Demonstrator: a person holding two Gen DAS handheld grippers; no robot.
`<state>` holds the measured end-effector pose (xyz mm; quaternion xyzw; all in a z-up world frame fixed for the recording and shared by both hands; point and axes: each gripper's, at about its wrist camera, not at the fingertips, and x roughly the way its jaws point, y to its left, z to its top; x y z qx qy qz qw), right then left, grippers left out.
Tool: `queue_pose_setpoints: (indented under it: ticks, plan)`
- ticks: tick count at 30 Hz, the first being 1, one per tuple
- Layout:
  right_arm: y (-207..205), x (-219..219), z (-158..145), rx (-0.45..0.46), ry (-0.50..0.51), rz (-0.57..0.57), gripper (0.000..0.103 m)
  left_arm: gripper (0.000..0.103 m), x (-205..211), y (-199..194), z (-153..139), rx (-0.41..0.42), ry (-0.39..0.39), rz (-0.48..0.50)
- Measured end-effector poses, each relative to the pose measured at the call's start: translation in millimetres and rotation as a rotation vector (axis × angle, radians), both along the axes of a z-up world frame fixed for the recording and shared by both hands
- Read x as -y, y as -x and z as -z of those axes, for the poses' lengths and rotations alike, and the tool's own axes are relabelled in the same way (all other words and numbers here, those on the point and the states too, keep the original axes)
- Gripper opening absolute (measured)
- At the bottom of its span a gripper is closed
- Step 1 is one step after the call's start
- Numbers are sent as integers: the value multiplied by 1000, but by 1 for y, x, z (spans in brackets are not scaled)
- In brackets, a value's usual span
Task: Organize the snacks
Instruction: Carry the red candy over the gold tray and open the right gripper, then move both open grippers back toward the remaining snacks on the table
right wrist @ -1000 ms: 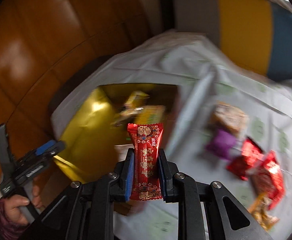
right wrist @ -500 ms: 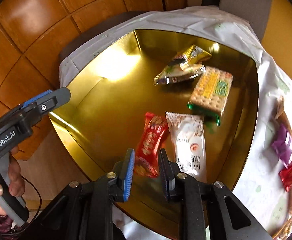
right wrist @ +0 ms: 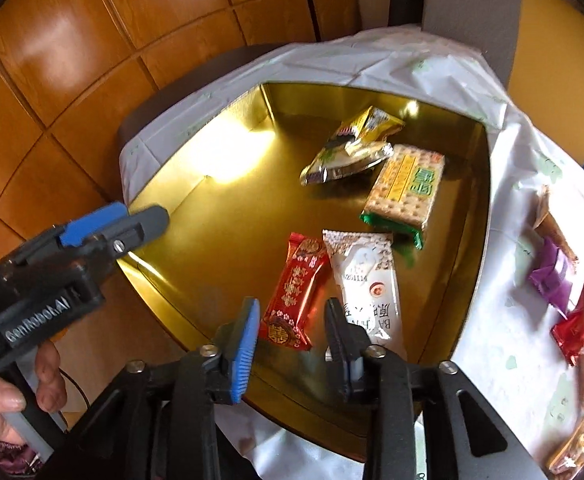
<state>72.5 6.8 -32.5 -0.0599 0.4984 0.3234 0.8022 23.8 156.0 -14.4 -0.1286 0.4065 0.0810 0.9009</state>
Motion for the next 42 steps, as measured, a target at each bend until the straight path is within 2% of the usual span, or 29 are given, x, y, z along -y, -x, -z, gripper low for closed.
queue_pose_setpoints:
  ticks: [4,7,9,18,22,24,29,42]
  plan:
    - [3,9,-10,41,-22,35,39,62,7,0,0,-2,-10,17]
    - [2,18,-17,69,-39,71,48,62,10,0,0,-3,-15,28]
    - [1,25,-21,78,-43,91,48,62,12,-1,0,-5,-19,33]
    - [-2,61,-31,116,-27,170,57,62,24,-3,-4,-4,-30,66]
    - [-4,81,-31,121,-12,205,65,62,29,-3,-3,-9,-37,81]
    - [-5,90,-31,119,-4,221,66,62,31,-3,-3,-11,-40,87]
    - [-7,115,-30,120,26,257,75,62,37,-3,-5,-11,-48,105]
    - [-29,206,-36,173,202,367,84,62,50,-5,-5,-20,-64,145]
